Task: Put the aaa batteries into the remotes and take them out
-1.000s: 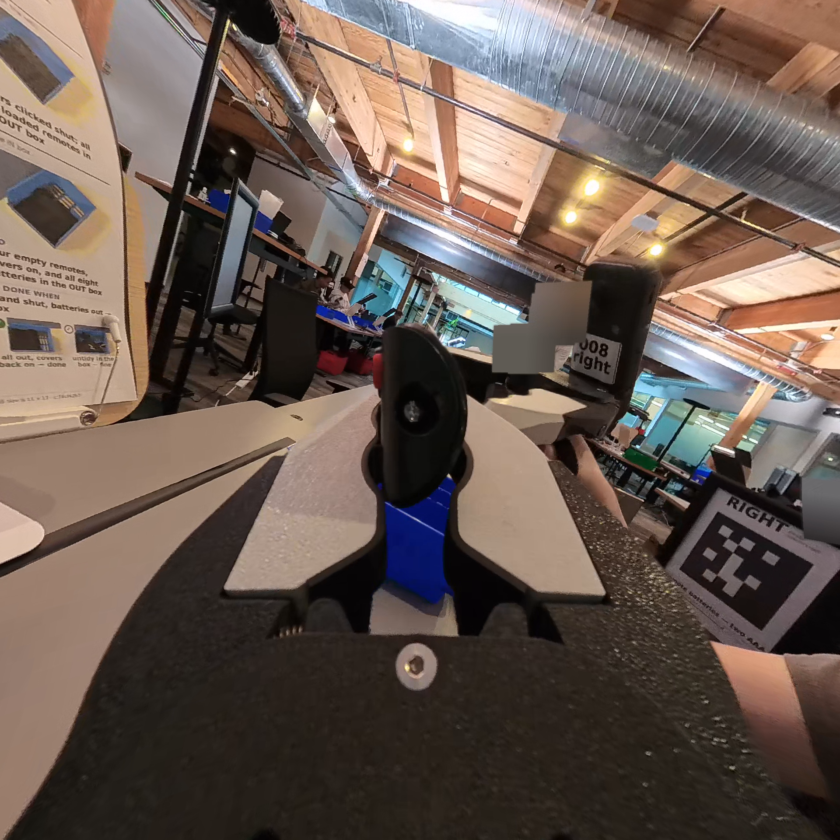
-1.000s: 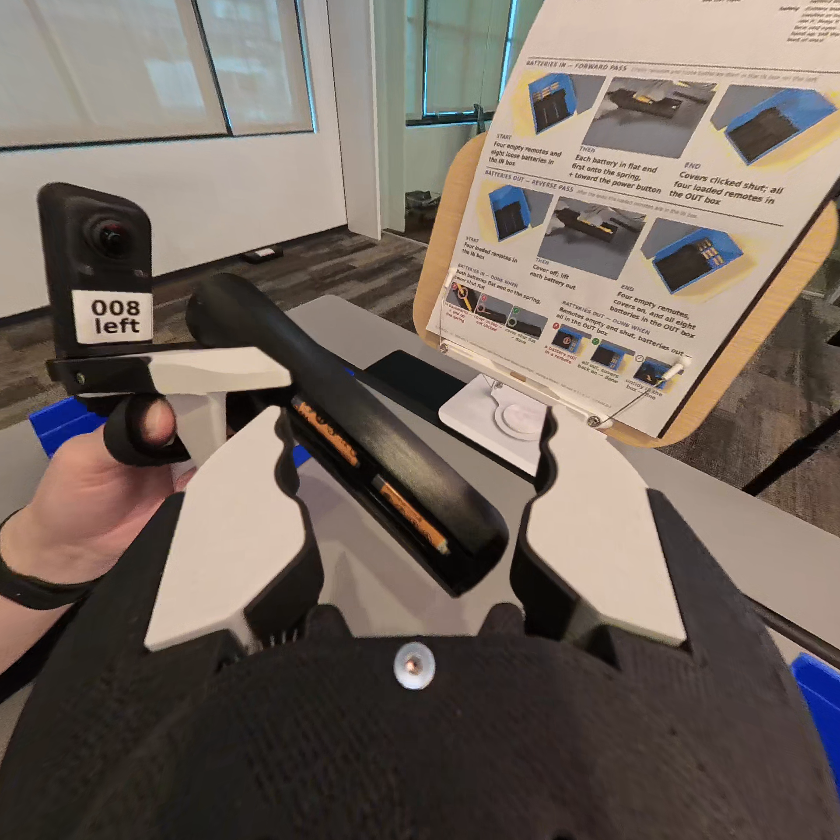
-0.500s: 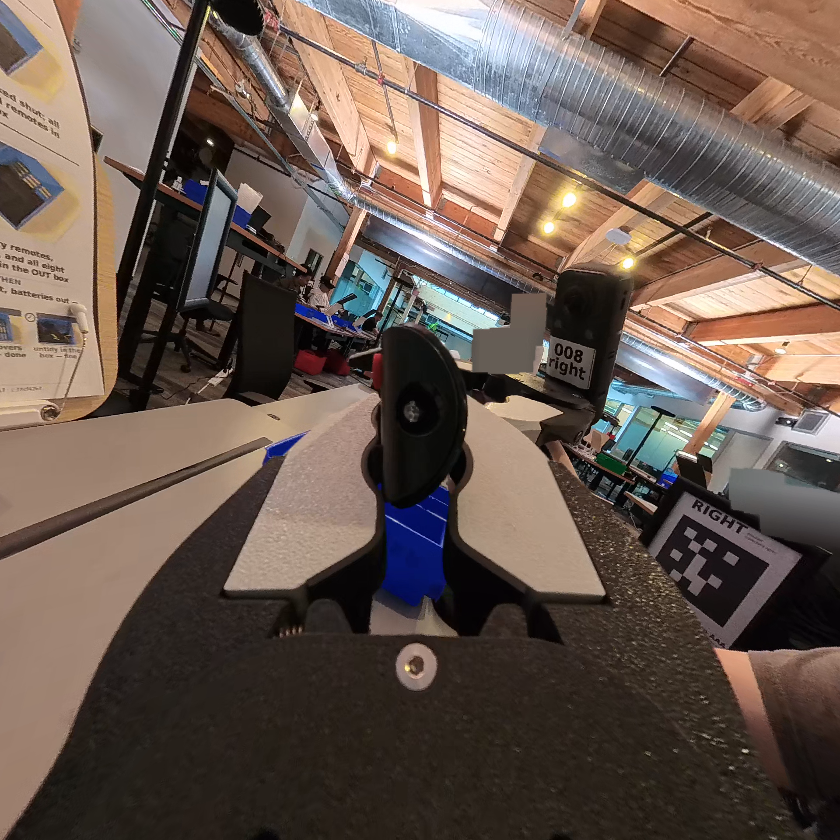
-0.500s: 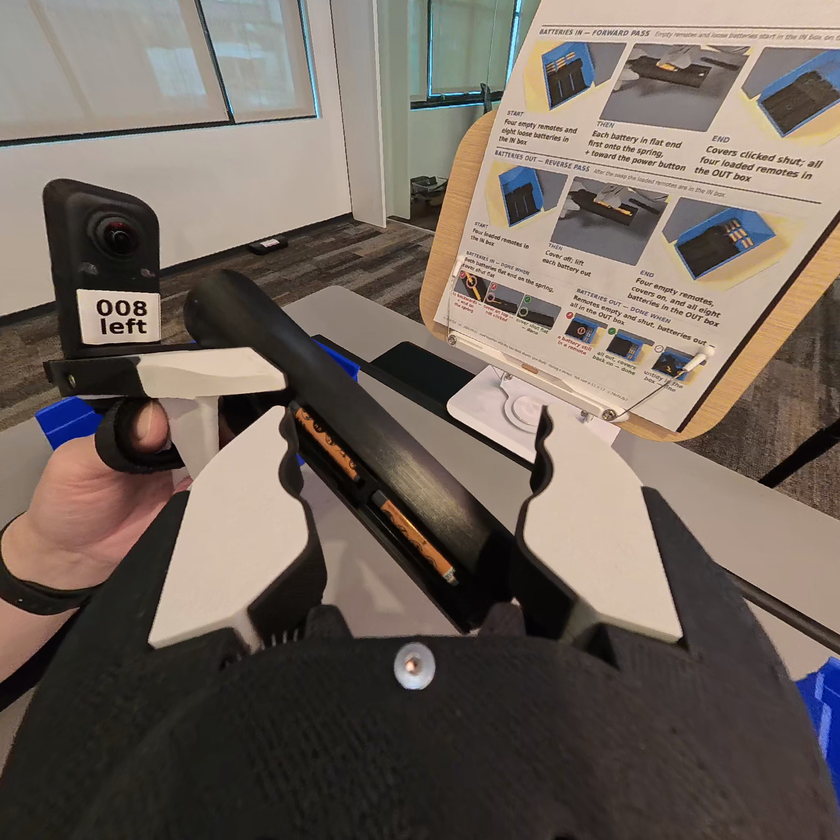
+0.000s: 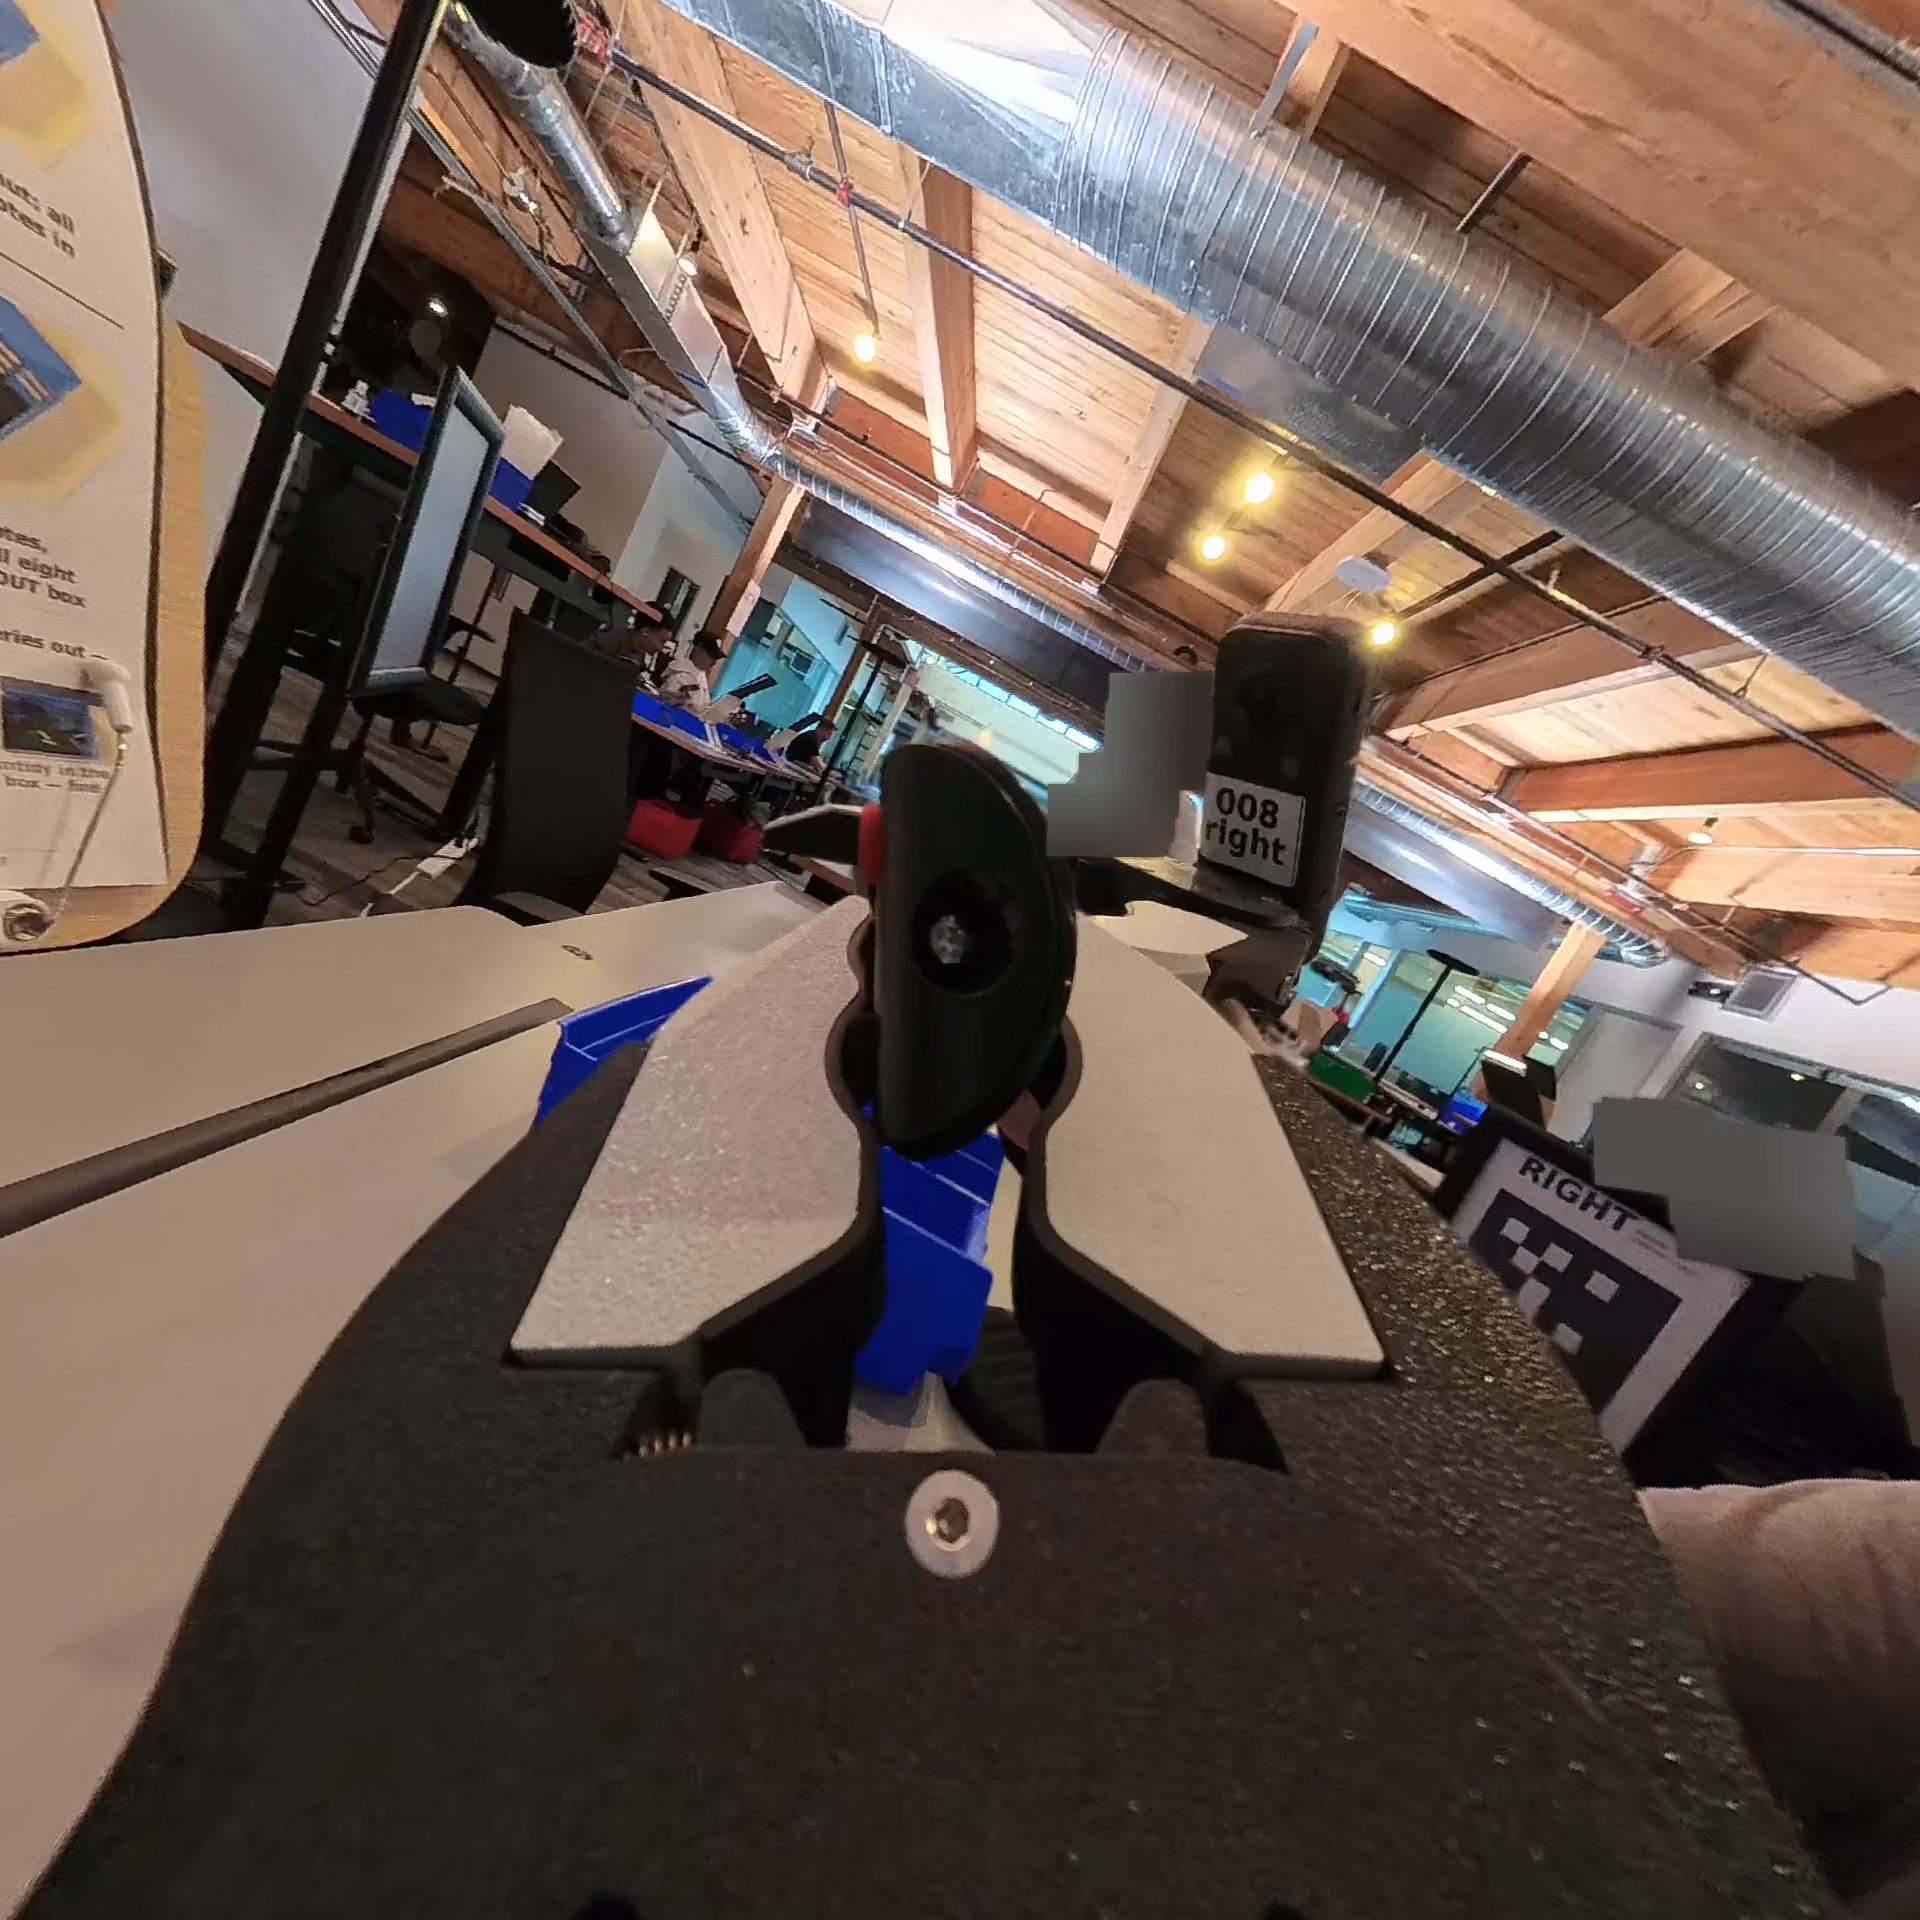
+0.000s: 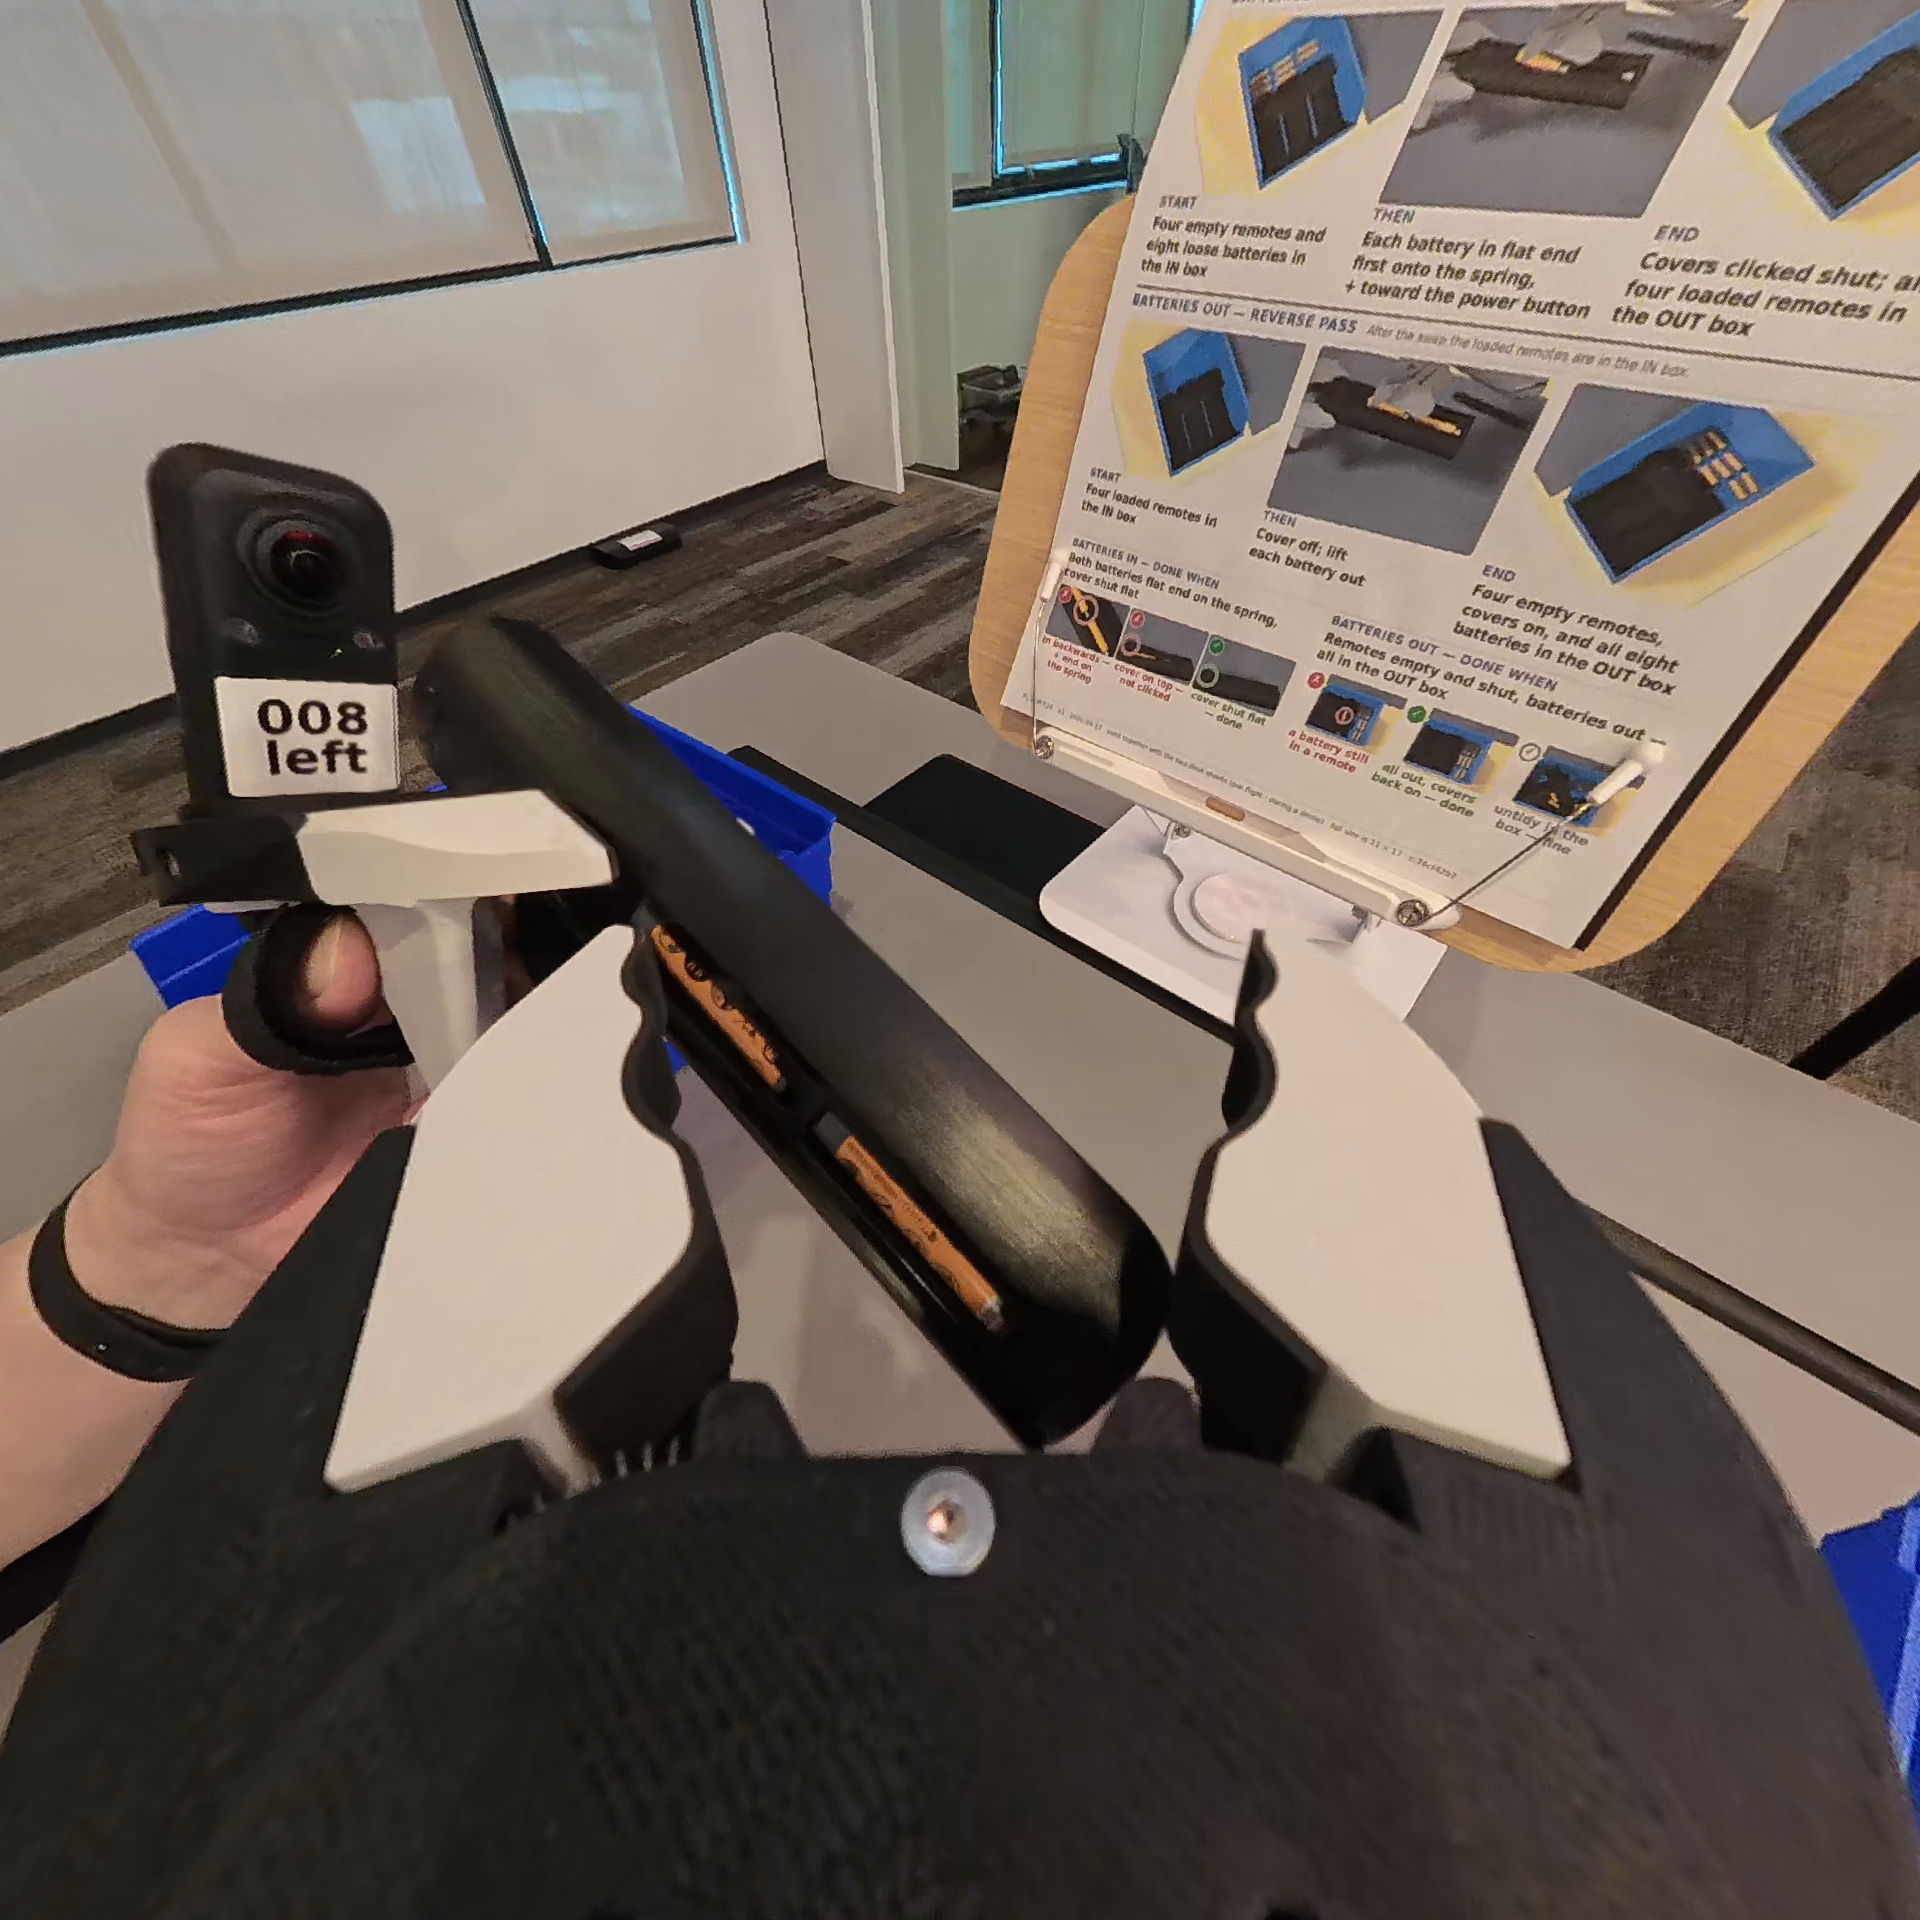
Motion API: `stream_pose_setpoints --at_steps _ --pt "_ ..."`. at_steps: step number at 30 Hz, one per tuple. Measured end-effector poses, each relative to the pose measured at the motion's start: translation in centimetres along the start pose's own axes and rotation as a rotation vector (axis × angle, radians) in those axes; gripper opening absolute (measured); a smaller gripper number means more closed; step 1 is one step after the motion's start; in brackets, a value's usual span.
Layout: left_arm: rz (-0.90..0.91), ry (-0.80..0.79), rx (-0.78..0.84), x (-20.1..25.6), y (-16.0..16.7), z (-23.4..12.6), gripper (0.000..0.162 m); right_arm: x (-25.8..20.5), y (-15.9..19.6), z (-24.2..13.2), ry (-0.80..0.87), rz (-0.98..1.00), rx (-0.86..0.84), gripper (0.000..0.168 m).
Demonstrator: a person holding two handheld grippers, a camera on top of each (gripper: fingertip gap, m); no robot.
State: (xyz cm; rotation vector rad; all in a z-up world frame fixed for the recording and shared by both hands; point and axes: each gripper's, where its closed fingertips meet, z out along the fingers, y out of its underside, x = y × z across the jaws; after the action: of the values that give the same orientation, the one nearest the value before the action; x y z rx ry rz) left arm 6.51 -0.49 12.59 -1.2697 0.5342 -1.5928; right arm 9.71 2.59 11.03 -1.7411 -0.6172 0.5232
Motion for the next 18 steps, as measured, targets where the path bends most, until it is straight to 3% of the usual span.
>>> stream_pose_setpoints --at_steps 7,18 --pt "-0.010 0.003 0.018 0.2 -0.6 -0.2 0.025 0.6 -2.1 -3.1 0.016 -0.039 0.124 0.099" --pt "-0.039 0.019 0.023 0.1 -0.9 -0.5 0.025 1.1 0.0 -1.7 0.066 -0.071 0.015 0.100"
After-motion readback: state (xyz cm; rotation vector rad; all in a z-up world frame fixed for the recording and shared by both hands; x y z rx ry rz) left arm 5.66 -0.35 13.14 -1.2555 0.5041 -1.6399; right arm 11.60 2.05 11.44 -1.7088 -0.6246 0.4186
